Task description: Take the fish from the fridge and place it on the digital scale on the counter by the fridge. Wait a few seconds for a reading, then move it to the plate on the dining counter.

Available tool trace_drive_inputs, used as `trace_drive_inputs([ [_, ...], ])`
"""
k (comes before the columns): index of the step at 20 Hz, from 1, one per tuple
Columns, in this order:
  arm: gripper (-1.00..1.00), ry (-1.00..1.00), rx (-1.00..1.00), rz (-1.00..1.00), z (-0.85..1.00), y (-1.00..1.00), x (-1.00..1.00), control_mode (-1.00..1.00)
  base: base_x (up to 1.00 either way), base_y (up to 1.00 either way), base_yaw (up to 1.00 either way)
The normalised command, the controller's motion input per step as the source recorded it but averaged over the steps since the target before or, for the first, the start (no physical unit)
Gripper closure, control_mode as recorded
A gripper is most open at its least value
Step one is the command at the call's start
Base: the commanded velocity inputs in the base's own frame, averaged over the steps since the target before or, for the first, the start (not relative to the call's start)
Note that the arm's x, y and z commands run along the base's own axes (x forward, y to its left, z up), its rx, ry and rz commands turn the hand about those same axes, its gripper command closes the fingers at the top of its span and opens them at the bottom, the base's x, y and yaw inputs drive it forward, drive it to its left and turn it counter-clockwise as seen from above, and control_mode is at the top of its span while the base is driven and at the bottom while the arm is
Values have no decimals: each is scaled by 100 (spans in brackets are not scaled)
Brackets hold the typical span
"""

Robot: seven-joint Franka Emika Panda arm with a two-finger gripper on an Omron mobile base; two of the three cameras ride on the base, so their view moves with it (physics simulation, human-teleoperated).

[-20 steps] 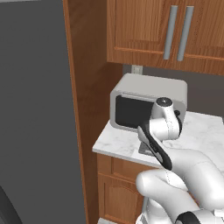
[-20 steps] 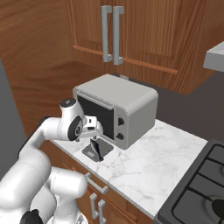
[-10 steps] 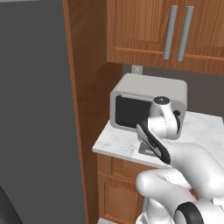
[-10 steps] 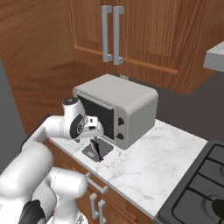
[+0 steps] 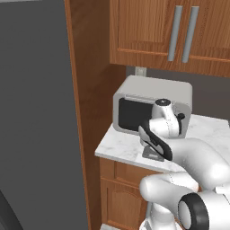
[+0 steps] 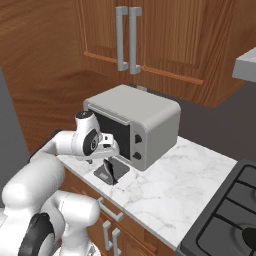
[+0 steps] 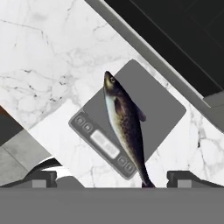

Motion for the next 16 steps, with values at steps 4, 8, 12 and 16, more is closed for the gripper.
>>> trace_drive_inputs([
  [4,-100,7,0,0,-10,0,14,-100,0,0,0],
  [8,-100,7,0,0,-10,0,14,-100,0,0,0],
  [12,-100,7,0,0,-11,0,15,-100,0,0,0],
  [16,-100,5,0,0,-8,0,13,-100,0,0,0],
])
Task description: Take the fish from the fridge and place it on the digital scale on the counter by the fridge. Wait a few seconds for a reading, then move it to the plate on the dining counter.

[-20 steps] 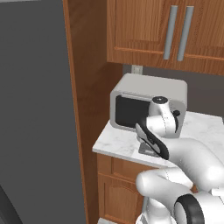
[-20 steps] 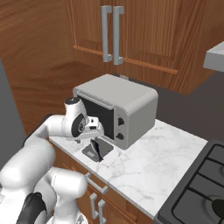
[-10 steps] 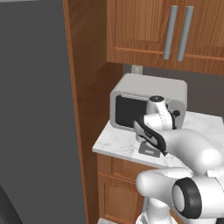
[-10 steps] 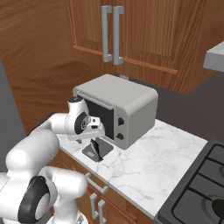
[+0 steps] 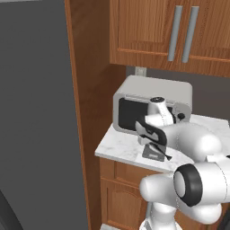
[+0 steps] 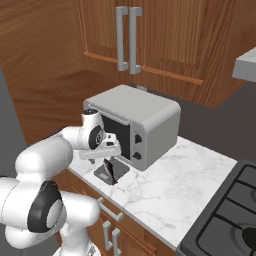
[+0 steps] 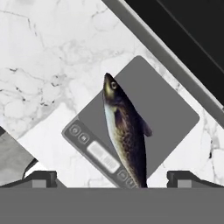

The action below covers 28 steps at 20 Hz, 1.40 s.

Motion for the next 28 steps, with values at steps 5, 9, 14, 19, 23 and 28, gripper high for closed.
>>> trace_drive_inputs([
  [5,-100,5,0,0,-18,-5,13,-100,0,0,0],
  [9,-100,4,0,0,-31,-15,5,-100,0,0,0],
  [14,-100,1,0,0,-27,-20,0,-100,0,0,0],
  [19,-100,0,0,0,-21,-13,0,-100,0,0,0],
  [23,-100,0,0,0,-23,-1,0,-100,0,0,0],
  [28,-100,0,0,0,-21,0,-4,-100,0,0,0],
])
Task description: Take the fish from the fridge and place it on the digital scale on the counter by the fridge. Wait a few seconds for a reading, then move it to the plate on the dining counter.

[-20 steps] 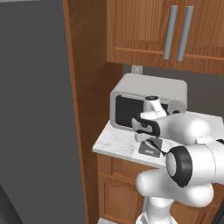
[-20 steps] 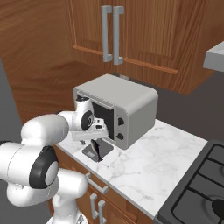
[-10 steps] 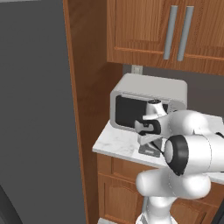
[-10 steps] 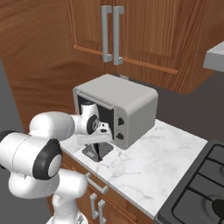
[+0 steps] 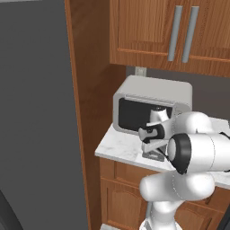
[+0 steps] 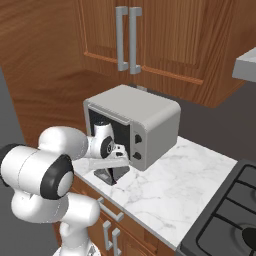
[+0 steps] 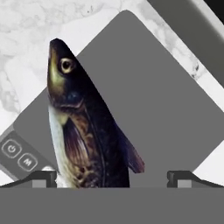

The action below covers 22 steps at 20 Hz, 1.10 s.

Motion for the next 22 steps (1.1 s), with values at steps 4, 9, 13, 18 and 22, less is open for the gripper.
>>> trace_drive_inputs([
  [4,-100,0,0,0,-21,0,0,-100,0,0,0],
  [9,-100,0,0,0,-20,0,0,-100,0,0,0],
  [13,-100,0,0,0,-21,0,0,-100,0,0,0],
  [18,100,3,0,0,-25,10,0,-100,0,0,0],
  [22,100,0,0,0,-17,9,0,-100,0,0,0],
])
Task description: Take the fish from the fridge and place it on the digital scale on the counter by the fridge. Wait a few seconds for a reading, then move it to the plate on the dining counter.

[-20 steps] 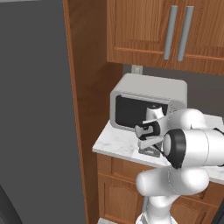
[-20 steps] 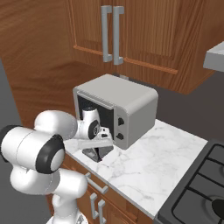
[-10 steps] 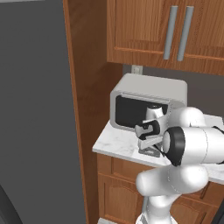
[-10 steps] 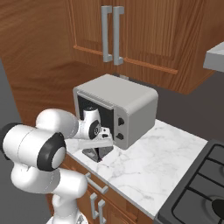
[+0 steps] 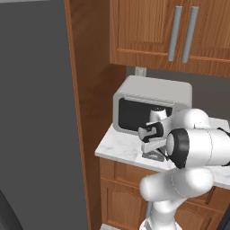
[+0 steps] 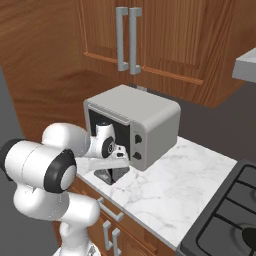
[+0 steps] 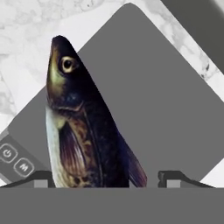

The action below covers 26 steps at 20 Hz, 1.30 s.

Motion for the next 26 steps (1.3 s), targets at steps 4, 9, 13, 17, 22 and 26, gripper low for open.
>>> trace_drive_inputs([
  [4,100,0,1,0,-9,11,0,-100,0,0,0],
  [9,100,-2,0,0,2,21,-13,-100,0,0,0],
  [13,100,-19,0,0,40,24,-52,-100,0,0,0],
  [17,100,-23,0,1,70,10,-49,-100,0,0,0],
  [22,100,-26,2,3,96,5,-61,-100,0,0,0],
  [26,100,-26,1,4,100,10,-95,-100,0,0,0],
])
